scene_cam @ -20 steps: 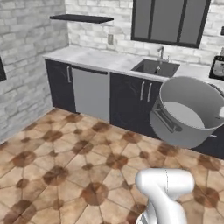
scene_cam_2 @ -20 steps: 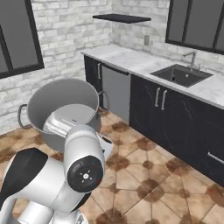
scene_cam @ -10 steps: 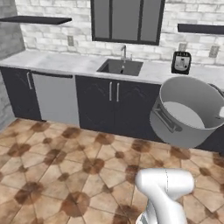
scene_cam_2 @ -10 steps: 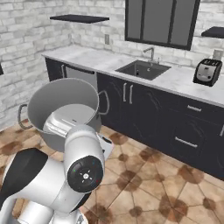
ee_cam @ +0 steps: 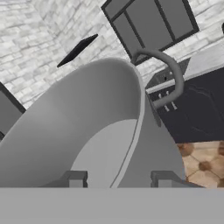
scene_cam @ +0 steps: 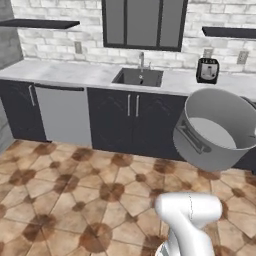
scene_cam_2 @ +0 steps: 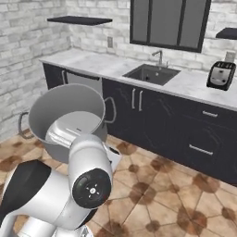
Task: Move the pot and pan from the stove into the sink.
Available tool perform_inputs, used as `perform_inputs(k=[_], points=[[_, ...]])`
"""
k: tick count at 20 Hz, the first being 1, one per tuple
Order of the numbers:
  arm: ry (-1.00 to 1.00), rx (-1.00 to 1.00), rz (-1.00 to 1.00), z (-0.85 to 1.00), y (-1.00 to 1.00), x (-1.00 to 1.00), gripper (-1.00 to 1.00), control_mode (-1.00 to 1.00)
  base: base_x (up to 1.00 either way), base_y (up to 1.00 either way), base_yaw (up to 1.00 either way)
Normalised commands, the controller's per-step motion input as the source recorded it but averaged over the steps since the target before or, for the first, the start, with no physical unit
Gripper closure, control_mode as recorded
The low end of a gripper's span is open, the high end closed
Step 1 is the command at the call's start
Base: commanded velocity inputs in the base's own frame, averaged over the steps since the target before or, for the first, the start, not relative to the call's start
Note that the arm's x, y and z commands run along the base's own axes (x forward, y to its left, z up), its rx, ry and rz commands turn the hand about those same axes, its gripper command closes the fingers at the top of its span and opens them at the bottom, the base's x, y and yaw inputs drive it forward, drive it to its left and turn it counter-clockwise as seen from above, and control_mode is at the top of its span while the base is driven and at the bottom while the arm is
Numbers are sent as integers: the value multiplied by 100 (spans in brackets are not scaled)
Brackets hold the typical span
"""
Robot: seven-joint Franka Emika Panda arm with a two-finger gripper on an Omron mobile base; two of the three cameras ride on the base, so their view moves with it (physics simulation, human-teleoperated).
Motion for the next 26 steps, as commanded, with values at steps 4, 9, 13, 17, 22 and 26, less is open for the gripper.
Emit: perform_inputs(k=[4, 9, 13, 17, 22, 26], points=[[0, 0, 0, 0, 0, 0, 100, 100, 0, 100, -12], [0, 0, 0, 0, 0, 0, 100, 100, 0, 99, -14], [0, 0, 0, 0, 0, 0, 100, 100, 0, 75, -18], [0, 0, 0, 0, 0, 0, 100, 100, 0, 20, -3], [0, 0, 0, 0, 0, 0, 100, 100, 49, 15, -6], [0, 0, 0, 0, 0, 0, 100, 100, 83, 8, -8]])
